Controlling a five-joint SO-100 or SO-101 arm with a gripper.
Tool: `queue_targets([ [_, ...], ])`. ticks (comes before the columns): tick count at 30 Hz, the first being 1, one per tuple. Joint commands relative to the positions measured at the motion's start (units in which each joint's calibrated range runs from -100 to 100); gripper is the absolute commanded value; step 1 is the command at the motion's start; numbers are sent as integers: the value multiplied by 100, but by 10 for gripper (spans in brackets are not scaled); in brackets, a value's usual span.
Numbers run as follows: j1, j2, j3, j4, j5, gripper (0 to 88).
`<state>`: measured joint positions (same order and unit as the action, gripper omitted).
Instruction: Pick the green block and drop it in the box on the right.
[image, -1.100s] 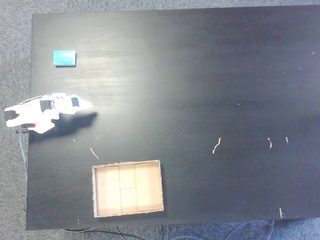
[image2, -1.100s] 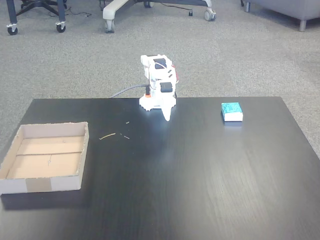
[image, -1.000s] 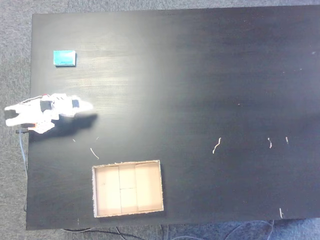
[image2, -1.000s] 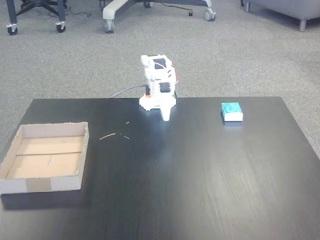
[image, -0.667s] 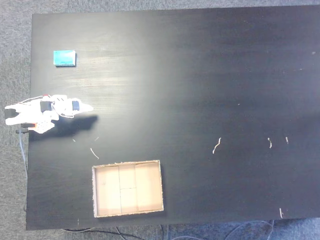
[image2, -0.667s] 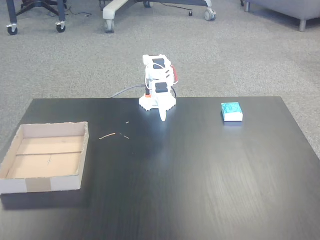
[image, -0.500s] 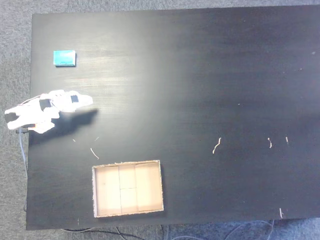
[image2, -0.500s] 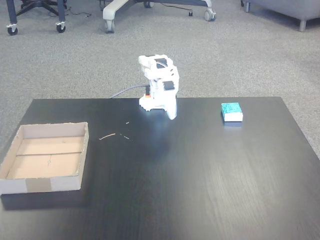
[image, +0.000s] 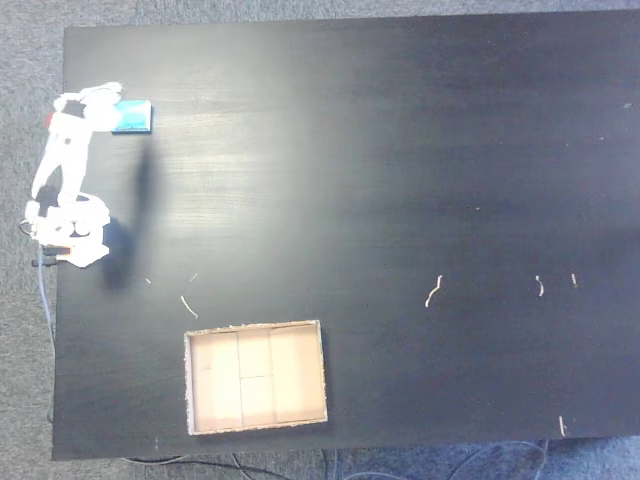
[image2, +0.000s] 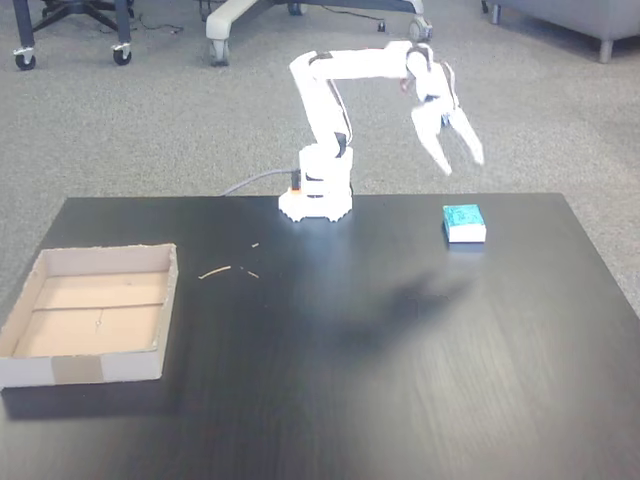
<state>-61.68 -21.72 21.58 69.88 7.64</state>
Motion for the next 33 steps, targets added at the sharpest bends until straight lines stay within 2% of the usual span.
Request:
queue_targets([
  [1,76,436,253,-150,205,364],
  [5,91,834,616,-158,386,416],
  [16,76,1952,888,-877,396,390],
  [20,68,2587,416,-902,464,340],
  [26,22,2943,226,-910,469,163],
  [30,198,2316,280,-720,464,129],
  [33,903,1207,-563,287,620,123],
])
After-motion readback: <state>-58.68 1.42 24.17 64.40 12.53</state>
